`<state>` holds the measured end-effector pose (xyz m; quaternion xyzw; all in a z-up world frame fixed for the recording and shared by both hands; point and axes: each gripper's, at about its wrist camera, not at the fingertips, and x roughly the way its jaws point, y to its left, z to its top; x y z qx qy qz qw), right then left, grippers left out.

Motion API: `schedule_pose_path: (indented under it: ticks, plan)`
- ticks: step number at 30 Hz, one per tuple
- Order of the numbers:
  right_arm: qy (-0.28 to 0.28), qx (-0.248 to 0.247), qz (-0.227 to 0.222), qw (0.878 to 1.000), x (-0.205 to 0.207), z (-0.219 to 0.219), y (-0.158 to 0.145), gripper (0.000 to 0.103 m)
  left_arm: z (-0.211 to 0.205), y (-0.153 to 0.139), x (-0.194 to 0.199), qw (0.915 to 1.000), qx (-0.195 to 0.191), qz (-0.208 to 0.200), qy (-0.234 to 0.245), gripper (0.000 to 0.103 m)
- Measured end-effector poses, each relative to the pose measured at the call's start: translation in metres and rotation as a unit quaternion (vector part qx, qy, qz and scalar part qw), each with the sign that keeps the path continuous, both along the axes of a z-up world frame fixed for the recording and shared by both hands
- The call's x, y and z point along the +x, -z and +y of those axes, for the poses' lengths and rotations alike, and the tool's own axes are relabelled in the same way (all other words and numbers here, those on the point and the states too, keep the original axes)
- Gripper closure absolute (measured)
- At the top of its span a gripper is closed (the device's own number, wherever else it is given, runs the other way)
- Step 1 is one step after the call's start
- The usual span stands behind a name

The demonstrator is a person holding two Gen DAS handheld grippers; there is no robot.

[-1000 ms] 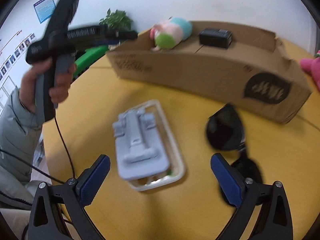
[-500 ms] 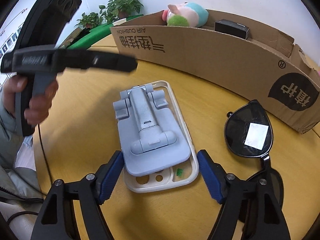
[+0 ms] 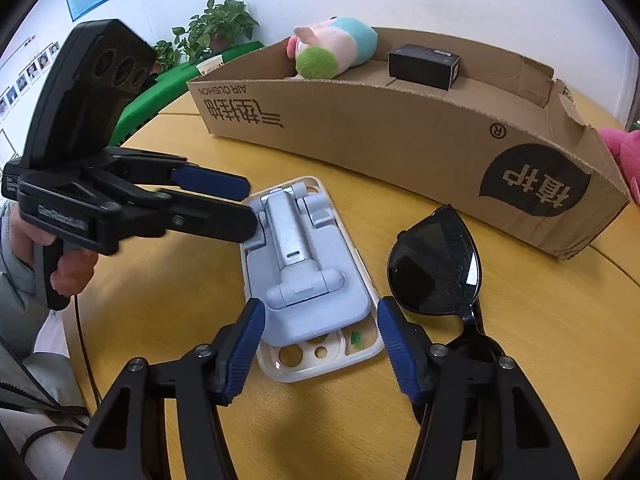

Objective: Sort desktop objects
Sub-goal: 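Close both grippers on the grey phone stand from opposite sides, then lift the phone stand with both grippers and carry it over the box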

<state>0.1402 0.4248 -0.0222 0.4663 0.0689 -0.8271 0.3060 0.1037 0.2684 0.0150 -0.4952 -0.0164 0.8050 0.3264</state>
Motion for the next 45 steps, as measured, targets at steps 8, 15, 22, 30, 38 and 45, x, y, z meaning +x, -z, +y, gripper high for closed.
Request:
schedule_pose_path:
  ticks: [8,15,22,30,38,45]
  plan:
    - [-0.002,-0.037,-0.023,0.999,0.004,-0.002,-0.002,0.044,0.0,0.007,-0.012,0.9997,-0.004,-0.025,0.001,0.055]
    - [0.025,-0.054,-0.023,0.998,-0.001,0.004,-0.001,0.043,-0.006,0.007,-0.011,0.9994,0.005,-0.034,0.005,0.074]
    - [0.027,-0.064,-0.014,0.997,-0.009,-0.002,-0.004,0.041,-0.013,0.005,0.001,0.9988,0.019,-0.044,0.009,0.091]
    - [0.074,-0.028,-0.027,0.996,-0.01,0.012,-0.002,0.043,-0.002,0.003,-0.008,0.999,0.011,-0.044,0.001,0.08]
    - [0.103,-0.033,-0.028,0.994,-0.018,0.011,0.008,0.055,-0.001,0.013,-0.007,0.9974,0.029,-0.065,-0.011,0.064]
    - [0.107,-0.055,-0.004,0.993,-0.015,0.011,-0.002,0.061,-0.01,0.001,0.006,0.9984,0.027,-0.034,-0.035,0.067]
